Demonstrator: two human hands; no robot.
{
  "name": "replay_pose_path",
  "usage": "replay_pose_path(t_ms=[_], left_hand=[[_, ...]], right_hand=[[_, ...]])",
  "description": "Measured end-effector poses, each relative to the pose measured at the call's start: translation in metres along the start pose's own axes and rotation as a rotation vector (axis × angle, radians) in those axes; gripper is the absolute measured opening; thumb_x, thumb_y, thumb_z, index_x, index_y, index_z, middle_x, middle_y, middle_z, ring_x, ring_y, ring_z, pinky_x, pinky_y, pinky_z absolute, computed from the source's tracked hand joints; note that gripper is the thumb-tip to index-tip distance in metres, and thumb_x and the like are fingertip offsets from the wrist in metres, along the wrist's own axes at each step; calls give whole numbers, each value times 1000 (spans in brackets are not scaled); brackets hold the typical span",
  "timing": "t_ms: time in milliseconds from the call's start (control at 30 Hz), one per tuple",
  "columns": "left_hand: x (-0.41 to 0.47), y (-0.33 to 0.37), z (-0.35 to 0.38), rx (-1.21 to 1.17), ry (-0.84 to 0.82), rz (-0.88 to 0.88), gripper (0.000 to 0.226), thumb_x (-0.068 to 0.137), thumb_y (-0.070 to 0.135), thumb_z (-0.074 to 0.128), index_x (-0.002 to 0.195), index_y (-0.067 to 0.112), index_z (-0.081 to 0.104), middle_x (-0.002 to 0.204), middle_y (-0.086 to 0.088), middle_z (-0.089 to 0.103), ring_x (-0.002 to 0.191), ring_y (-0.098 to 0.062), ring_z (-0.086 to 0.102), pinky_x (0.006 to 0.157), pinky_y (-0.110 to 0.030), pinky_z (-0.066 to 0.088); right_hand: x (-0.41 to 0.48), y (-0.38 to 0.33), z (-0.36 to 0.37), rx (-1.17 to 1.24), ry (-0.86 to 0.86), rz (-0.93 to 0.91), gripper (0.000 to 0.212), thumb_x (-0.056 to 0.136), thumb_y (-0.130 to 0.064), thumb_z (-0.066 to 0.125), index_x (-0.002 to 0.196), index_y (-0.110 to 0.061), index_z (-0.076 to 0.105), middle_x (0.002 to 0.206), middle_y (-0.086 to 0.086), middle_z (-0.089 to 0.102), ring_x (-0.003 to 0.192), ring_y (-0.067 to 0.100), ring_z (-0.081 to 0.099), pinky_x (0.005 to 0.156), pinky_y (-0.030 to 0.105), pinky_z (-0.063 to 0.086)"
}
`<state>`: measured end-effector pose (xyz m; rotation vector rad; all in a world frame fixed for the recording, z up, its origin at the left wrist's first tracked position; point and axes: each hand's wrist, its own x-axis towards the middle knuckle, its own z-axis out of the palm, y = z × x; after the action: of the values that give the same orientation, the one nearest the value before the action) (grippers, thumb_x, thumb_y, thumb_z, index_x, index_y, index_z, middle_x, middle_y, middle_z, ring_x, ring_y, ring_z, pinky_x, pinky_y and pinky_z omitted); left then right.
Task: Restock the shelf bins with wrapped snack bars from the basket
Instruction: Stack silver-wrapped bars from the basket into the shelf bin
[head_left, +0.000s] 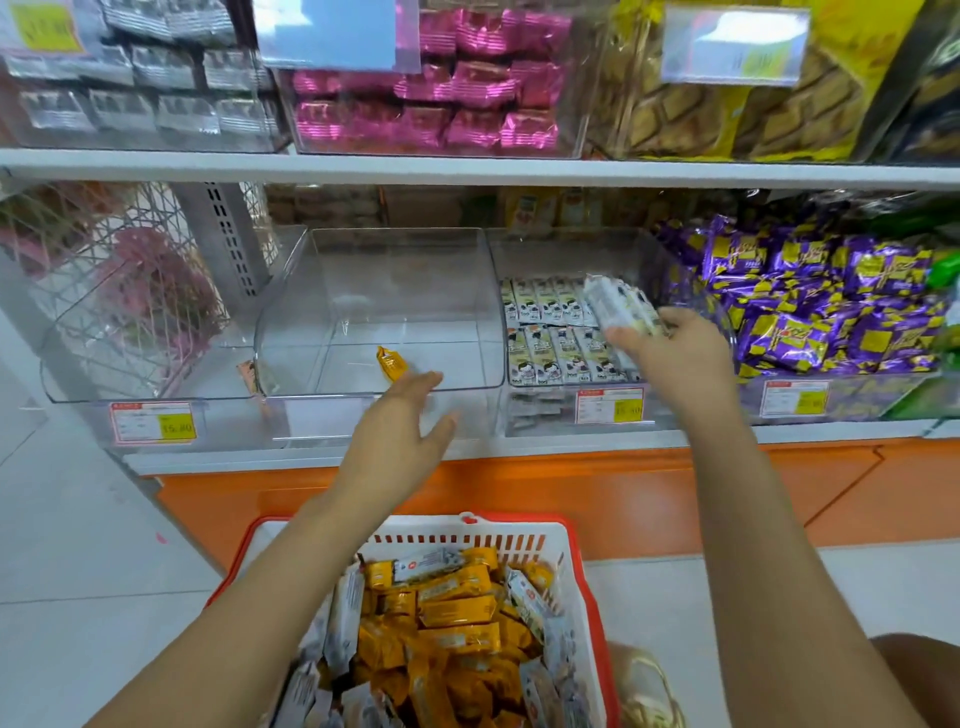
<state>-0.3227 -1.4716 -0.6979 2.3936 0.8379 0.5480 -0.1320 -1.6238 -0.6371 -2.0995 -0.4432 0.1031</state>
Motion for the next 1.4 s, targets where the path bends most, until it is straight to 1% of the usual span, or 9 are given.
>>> replay_pose_path(t_ms=[133,300,400,500,600,733,900,1233,1400], left_hand=[[-1,-5,5,83,-35,19,53,95,26,53,145,20,37,153,0,33,143,-14,23,112,-26,22],[1,-6,4,94,-24,27,51,96,27,53,144,22,38,151,4,36,140,-14,31,111,-26,25],[0,-7,4,110,-28,39,51,95,27,53,144,23,38,151,4,35,140,-13,31,111,-25,26],[0,-7,3,115,-29,42,51,96,28,52,145,24,37,151,5,35,140,-12,31,111,-25,26],[1,-6,2,112,-33,42,52,96,28,52,145,23,37,151,5,35,140,-13,31,110,-25,27],[1,-6,1,100,-44,43,52,96,27,53,145,23,36,152,5,34,140,-12,30,110,-24,25],[1,-7,0,99,-52,50,52,95,26,53,145,22,36,151,4,35,140,-12,30,110,-24,26],[2,-8,2,128,-56,67,54,96,26,53,146,21,34,152,4,33,142,-11,26,111,-23,24],[2,-11,3,138,-61,83,56,96,26,53,147,21,32,153,4,31,143,-10,23,112,-24,23]], right_hand=[[50,3,-5,60,-150,252,53,79,-40,74,106,1,56,65,9,54,56,22,47,55,31,39],[70,10,9,34,-268,313,74,82,-39,72,138,-1,44,130,14,55,110,32,56,97,49,48],[79,13,10,29,-285,307,78,82,-41,71,143,-5,39,144,15,44,124,37,48,101,52,44],[83,14,9,-33,-257,270,68,87,-38,67,135,3,43,104,17,59,88,31,57,86,43,50],[85,15,8,-186,-218,238,56,88,-37,65,119,8,51,66,12,52,57,22,45,61,33,41],[84,18,14,-399,-210,189,44,84,-35,69,104,0,52,84,14,55,73,28,51,67,34,41],[75,26,33,-635,-73,95,72,87,-33,67,140,-4,28,133,19,46,120,38,50,82,40,43],[70,41,38,-676,-167,-66,40,101,-24,42,131,2,47,121,21,59,111,36,55,77,32,40],[73,54,28,-830,-165,-155,40,101,-27,35,125,-5,58,137,19,46,131,33,35,106,40,28]])
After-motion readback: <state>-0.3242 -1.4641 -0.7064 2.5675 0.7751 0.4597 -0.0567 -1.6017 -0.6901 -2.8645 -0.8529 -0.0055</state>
